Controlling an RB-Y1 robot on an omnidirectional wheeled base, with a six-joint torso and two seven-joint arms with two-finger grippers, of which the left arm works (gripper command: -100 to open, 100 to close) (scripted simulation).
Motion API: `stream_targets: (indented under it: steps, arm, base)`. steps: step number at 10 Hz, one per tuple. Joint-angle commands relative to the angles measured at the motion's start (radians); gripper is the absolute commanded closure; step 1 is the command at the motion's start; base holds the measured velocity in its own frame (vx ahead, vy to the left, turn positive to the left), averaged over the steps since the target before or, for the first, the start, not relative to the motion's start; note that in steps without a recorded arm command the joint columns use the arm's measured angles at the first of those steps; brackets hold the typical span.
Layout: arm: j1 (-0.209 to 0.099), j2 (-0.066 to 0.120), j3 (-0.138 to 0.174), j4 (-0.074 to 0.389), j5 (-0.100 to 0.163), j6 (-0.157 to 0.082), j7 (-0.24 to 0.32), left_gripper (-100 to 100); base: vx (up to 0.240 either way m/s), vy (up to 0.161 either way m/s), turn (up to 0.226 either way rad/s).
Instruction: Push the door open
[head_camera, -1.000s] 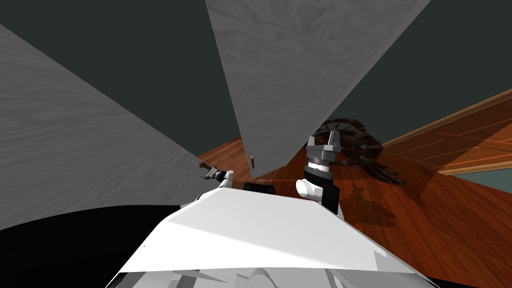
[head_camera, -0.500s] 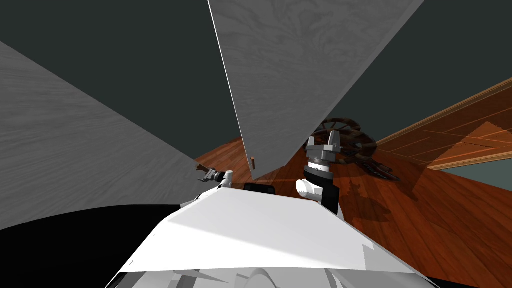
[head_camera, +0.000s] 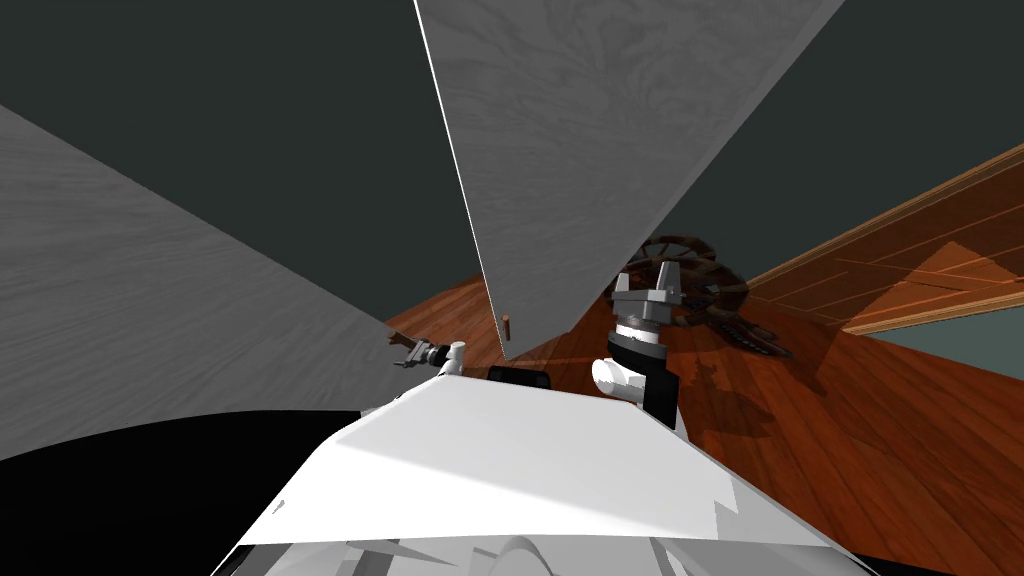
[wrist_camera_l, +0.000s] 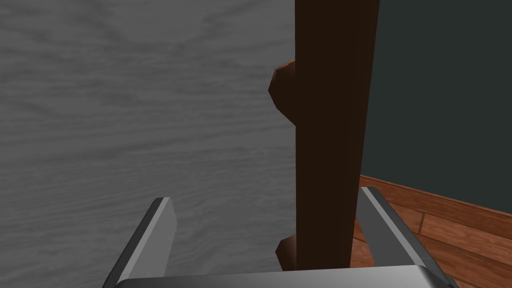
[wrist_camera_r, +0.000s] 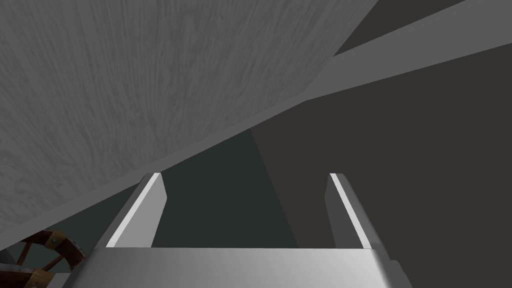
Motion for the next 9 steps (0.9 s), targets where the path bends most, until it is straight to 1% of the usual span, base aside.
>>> stream_targets:
  steps: [1, 2, 3, 5, 7, 8, 9]
  arm:
    - [-0.001, 0.010, 0.042, 0.028, 0.020, -0.036, 0.000, 100]
    - [-0.001, 0.010, 0.042, 0.027, 0.020, -0.036, 0.000, 100]
    - [-0.005, 0.001, 0.069, 0.031, 0.033, -0.050, -0.008, 100]
    - [-0.010, -0.009, 0.092, 0.033, 0.045, -0.063, -0.015, 100]
    - [-0.023, -0.031, 0.123, 0.036, 0.061, -0.082, -0.025, 100]
    - [-0.023, -0.031, 0.123, 0.036, 0.061, -0.082, -0.025, 100]
    - [-0.032, -0.022, 0.115, 0.041, 0.055, -0.079, -0.022, 100]
  base:
    - [0.057, 0.054, -0.153]
    - [0.034, 0.037, -0.014]
    - [0.048, 0.038, -0.133]
    - [0.059, 0.024, -0.128]
    - [0.098, -0.023, -0.154]
    - [0.081, -0.057, -0.023]
    - [0.022, -0.023, 0.014]
